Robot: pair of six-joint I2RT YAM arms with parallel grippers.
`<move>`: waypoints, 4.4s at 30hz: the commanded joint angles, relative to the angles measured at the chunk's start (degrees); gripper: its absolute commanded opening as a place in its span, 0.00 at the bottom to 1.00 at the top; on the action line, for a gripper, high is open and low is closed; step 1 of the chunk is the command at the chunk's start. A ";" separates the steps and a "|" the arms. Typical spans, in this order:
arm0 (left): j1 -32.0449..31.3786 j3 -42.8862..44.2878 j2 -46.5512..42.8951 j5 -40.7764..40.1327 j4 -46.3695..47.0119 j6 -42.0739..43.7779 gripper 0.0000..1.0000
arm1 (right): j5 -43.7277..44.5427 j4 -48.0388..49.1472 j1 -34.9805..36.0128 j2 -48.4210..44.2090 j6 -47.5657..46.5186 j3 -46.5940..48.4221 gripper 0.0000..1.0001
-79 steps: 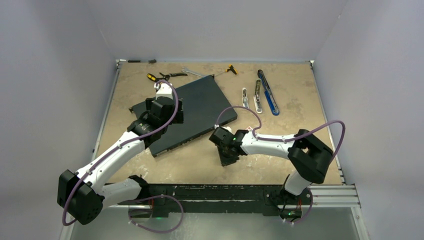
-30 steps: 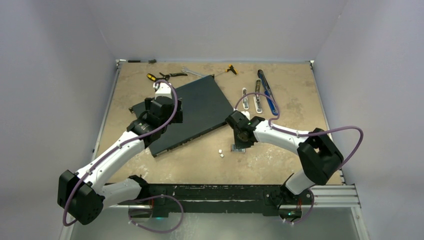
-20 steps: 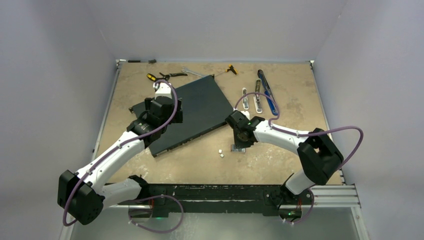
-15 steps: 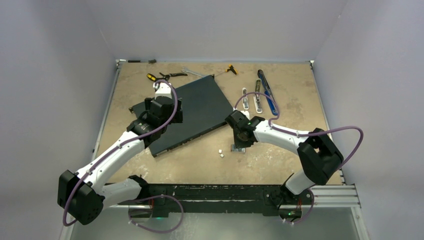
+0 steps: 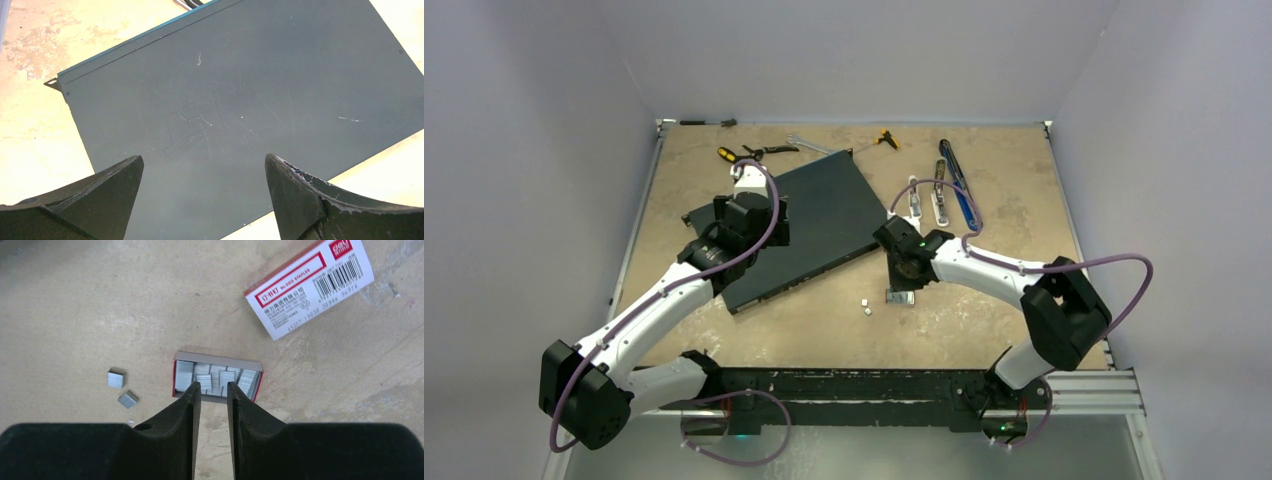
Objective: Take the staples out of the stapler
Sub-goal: Place the staple in the staple box, then pick up the staple from the center of the board, then place the staple in the staple box.
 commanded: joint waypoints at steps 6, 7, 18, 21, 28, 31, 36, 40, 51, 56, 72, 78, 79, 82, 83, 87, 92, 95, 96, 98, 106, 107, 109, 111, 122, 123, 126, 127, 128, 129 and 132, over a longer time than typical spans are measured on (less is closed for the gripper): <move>0.71 0.60 -0.43 0.72 2.08 0.56 0.90 | -8.39 8.04 2.92 -3.43 -7.53 2.11 0.30; 0.72 0.66 -0.38 0.79 2.07 0.56 0.90 | -8.94 8.30 4.15 -2.97 -8.64 2.46 0.31; 1.00 0.66 -0.43 1.06 2.09 0.56 0.90 | -6.66 6.30 11.12 4.24 -12.91 5.77 0.52; 0.99 0.63 -0.47 1.15 2.08 0.56 0.90 | -6.09 5.61 11.11 4.40 -13.45 5.63 0.53; 1.08 0.63 -0.51 1.17 2.15 0.56 0.90 | -9.02 5.77 11.12 5.23 -15.45 4.32 0.47; 1.08 0.64 -0.51 1.24 2.16 0.56 0.90 | -9.47 5.85 11.20 5.55 -15.72 4.06 0.44; 1.13 0.69 -0.53 1.29 2.20 0.56 0.90 | -9.94 5.92 11.50 6.93 -15.77 3.93 0.43; 1.18 0.67 -0.51 1.29 2.20 0.56 0.90 | -9.49 5.72 11.74 7.76 -15.87 3.60 0.43; 1.25 0.67 -0.57 1.40 2.16 0.56 0.89 | -9.19 5.52 12.04 8.96 -15.91 3.45 0.34; 1.34 0.69 -0.45 1.44 2.18 0.56 0.90 | -9.38 5.93 12.21 8.96 -15.94 3.42 0.29; 1.52 0.58 -0.60 1.70 2.27 0.56 0.89 | -10.71 7.14 12.21 6.57 -11.88 2.34 0.18; 1.52 0.56 -0.60 1.85 2.38 0.48 0.89 | -7.22 3.06 11.73 3.98 -7.17 3.44 0.18; 1.56 0.61 -0.60 1.90 2.42 0.48 0.89 | -6.83 2.53 11.36 3.50 -6.55 3.58 0.18; 1.60 0.58 -0.62 1.85 2.36 0.47 0.89 | -5.26 0.82 9.32 2.03 -4.35 3.25 0.18; 1.60 0.60 -0.60 1.88 2.34 0.47 0.89 | -4.71 0.25 8.31 1.45 -3.67 2.91 0.18; 1.60 0.57 -0.60 1.94 2.36 0.39 0.89 | -3.31 -1.49 3.59 -1.92 -1.75 0.91 0.18; 1.64 0.63 -0.44 2.12 2.51 0.36 0.89 | -2.93 -2.26 0.33 -4.16 -2.06 -0.55 0.18; 1.70 0.62 -0.34 2.21 2.50 0.39 0.89 | -3.33 -2.19 0.28 -3.13 -2.49 -0.59 0.18; 1.77 0.56 -0.34 2.29 2.46 0.39 0.89 | -3.34 -2.07 0.23 -2.80 -2.54 -0.67 0.18; 1.78 0.61 -0.33 2.21 2.45 0.41 0.89 | -3.01 -2.13 0.13 -2.20 -2.44 -0.77 0.18; 1.87 0.56 -0.19 2.39 2.49 0.47 0.89 | -2.92 -1.40 -0.03 -0.40 -2.77 -0.99 0.18; 1.87 0.62 -0.16 2.32 2.56 0.47 0.89 | -2.98 -1.27 -0.04 -0.17 -2.83 -0.98 0.18; 1.85 0.57 -0.19 2.38 2.44 0.46 0.89 | -2.74 -0.92 -0.05 0.07 -2.81 -0.91 0.18; 1.91 0.62 -0.25 2.39 2.50 0.47 0.89 | -2.46 -0.73 -0.05 0.25 -2.67 -0.76 0.18; 1.91 0.58 -0.27 2.39 2.50 0.47 0.89 | -0.12 -0.95 -0.11 0.78 -2.63 -0.01 0.19; 1.89 0.62 -0.30 2.39 2.50 0.47 0.89 | -0.18 -0.79 -0.13 0.93 -2.62 -0.01 0.19; 1.98 0.62 -0.28 2.39 2.44 0.47 0.89 | -0.44 -0.34 -0.13 1.27 -2.76 0.10 0.20; 1.96 0.61 -0.31 2.39 2.46 0.47 0.89 | -0.57 -0.22 -0.12 1.30 -2.76 0.16 0.19; 1.96 0.57 -0.32 2.39 2.45 0.47 0.89 | -0.74 -0.15 -0.11 1.38 -2.82 0.18 0.20; 1.94 0.62 -0.31 2.39 2.46 0.47 0.89 | -1.06 0.01 -0.13 1.42 -2.87 0.18 0.20; 1.93 0.63 -0.28 2.32 2.47 0.53 0.89 | -1.89 0.47 -0.13 1.35 -3.27 0.17 0.20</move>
